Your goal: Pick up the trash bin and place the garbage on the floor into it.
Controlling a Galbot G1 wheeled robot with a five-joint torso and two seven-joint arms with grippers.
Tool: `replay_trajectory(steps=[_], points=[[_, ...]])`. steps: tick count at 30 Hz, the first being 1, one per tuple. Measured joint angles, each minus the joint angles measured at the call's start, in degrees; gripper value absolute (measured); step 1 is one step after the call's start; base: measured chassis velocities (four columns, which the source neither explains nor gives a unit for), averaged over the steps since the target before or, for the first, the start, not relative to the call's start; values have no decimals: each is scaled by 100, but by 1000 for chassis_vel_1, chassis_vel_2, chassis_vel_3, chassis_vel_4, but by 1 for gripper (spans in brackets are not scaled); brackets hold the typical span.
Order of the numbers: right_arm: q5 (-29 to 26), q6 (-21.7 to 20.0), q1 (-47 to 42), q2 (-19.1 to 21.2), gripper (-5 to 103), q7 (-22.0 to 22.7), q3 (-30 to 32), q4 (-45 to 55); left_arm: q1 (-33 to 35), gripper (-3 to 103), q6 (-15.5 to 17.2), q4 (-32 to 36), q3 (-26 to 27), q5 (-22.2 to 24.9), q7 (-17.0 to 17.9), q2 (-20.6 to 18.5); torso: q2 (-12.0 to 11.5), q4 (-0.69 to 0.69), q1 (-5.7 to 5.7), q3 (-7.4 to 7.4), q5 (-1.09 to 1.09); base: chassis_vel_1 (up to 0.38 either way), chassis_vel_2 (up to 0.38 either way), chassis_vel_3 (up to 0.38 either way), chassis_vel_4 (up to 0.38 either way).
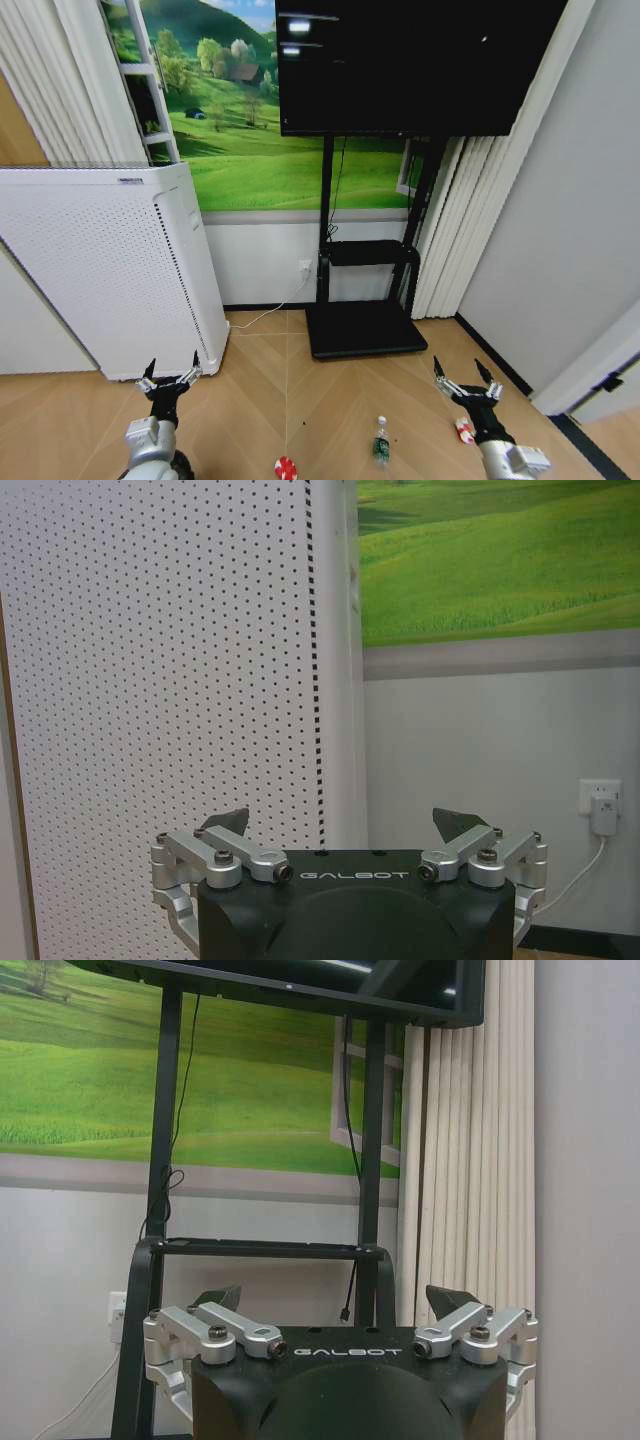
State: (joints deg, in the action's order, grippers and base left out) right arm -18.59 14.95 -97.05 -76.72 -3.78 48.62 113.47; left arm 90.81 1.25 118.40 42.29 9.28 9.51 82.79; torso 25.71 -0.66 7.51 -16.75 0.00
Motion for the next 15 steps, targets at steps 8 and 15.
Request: replay_trajectory(steps=[8, 15], points=[[39, 1, 23, -25, 100, -7, -8, -25, -7, 100, -2, 2, 5, 16, 4, -2, -208, 0, -70, 139, 0, 0, 0, 0, 0], [45, 4, 41, -27, 100, -7, -9, -43, -44, 100, -2, -30, 2, 21, -4, -13, -368, 0, -123, 245, 0, 0, 0, 0, 0]])
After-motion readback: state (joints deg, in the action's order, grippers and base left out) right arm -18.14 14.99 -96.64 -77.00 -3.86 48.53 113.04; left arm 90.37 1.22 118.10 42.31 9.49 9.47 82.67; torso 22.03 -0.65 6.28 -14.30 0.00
